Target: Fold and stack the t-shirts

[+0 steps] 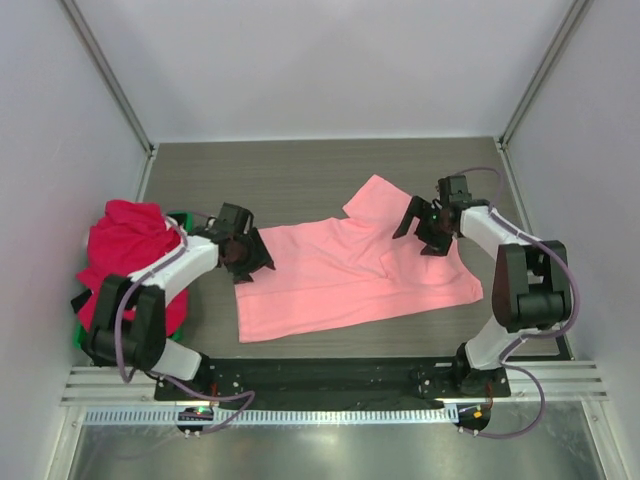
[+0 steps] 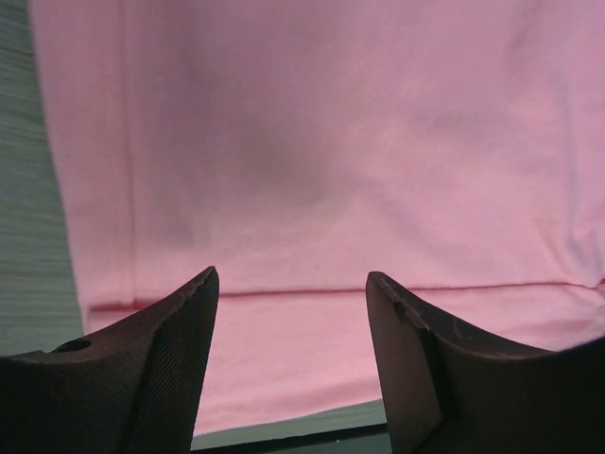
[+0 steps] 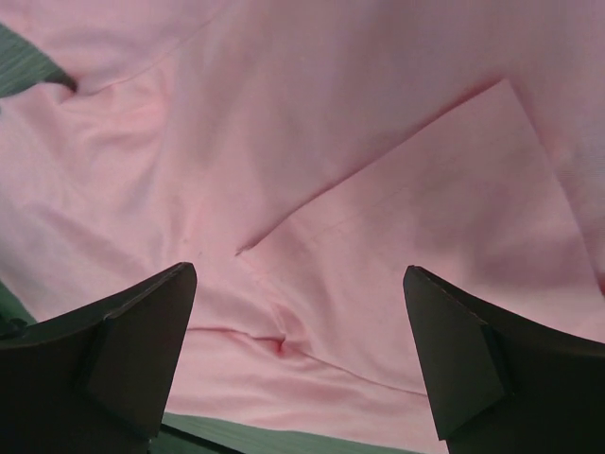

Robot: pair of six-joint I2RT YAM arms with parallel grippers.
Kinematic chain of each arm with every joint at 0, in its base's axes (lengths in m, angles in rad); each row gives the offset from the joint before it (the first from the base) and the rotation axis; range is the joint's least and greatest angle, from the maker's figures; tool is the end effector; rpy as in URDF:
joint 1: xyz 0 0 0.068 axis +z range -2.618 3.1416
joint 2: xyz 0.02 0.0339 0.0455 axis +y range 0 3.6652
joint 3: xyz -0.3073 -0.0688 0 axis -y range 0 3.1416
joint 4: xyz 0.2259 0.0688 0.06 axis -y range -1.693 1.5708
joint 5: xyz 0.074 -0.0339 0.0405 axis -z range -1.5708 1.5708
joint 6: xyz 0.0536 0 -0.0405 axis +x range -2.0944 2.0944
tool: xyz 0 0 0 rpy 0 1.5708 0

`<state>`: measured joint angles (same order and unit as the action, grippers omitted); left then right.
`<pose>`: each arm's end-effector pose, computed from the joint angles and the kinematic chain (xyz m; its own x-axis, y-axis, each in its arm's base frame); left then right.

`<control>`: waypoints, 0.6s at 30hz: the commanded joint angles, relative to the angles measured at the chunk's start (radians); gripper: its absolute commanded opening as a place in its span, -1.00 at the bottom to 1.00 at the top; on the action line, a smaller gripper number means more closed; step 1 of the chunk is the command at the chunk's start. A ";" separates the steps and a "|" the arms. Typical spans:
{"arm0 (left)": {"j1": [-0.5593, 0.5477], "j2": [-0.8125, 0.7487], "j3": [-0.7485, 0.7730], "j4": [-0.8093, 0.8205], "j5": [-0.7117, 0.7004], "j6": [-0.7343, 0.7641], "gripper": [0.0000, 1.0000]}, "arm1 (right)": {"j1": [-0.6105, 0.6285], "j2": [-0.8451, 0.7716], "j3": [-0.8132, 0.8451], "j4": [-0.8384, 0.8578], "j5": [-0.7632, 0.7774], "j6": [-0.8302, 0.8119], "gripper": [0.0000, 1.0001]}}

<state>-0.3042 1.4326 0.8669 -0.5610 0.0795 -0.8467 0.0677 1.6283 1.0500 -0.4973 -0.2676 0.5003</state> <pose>0.2423 -0.0805 0.2324 -0.8188 -0.5256 -0.2309 -0.4260 0.8259 -0.3694 0.3177 0.0357 0.2365 -0.8617 0.4053 -0.3054 0.2539 0.8654 0.4321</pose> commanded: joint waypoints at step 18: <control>-0.081 0.069 -0.092 0.043 -0.040 0.089 0.28 | -0.106 -0.245 -0.311 0.034 0.216 0.060 0.99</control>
<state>-0.3794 1.5181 0.8055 -0.4339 0.0952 -0.8005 -0.0349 1.3914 0.7071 -0.3824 -0.0521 0.5671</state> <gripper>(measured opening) 0.633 0.995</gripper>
